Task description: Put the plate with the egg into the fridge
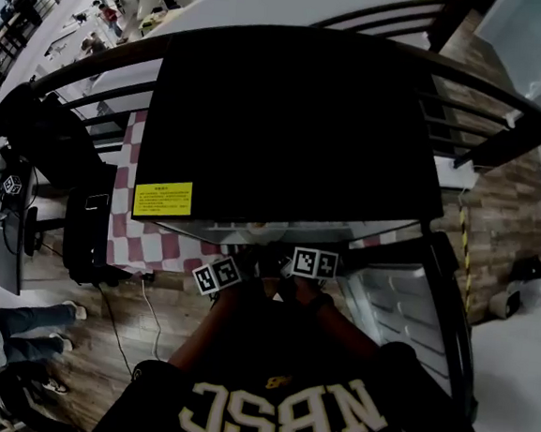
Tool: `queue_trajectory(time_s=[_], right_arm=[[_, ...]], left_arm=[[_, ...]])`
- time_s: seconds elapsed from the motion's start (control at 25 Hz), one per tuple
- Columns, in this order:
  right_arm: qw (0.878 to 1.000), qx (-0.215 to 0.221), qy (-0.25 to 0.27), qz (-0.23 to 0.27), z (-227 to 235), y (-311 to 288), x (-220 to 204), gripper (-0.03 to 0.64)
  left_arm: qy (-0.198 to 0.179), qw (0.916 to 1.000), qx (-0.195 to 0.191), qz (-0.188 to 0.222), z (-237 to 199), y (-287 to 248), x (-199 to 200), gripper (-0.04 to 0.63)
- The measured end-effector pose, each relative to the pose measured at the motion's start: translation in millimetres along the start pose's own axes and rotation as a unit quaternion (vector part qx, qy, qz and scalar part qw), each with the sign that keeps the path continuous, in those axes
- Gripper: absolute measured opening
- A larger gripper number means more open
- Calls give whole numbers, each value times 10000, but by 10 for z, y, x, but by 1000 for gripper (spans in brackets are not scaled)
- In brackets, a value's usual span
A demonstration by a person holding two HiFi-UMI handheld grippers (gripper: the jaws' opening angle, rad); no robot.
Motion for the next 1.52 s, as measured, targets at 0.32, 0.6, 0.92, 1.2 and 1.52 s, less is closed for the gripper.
queue_trajectory(time_s=[0.32, 0.6, 0.92, 1.2, 1.52], right_arm=[[9999, 35, 42, 91, -10, -60, 123, 72], [9996, 3, 176, 221, -28, -93, 256, 72], [9996, 5, 205, 217, -46, -156, 319, 72], [9994, -26, 205, 262, -57, -168, 314, 74], [9984, -102, 251, 488, 4, 189, 227, 74]], left_arm=[[-119, 9999, 31, 47, 14, -86, 99, 69], [-158, 9999, -20, 61, 64, -173, 174, 69], [-256, 9996, -1, 75, 56, -213, 255, 67], [-367, 9993, -17, 47, 42, -211, 275, 69], [-386, 9989, -160, 220, 254, -44, 154, 71]])
Point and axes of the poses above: the fingertips, and each gripper's own axes: y backward along the fingers, z to its right, x out of its top, the point moved 4 cm from there along y, backward along the fingers, and after that the axes turned 4 degrees about z, right-handed, at the moved point
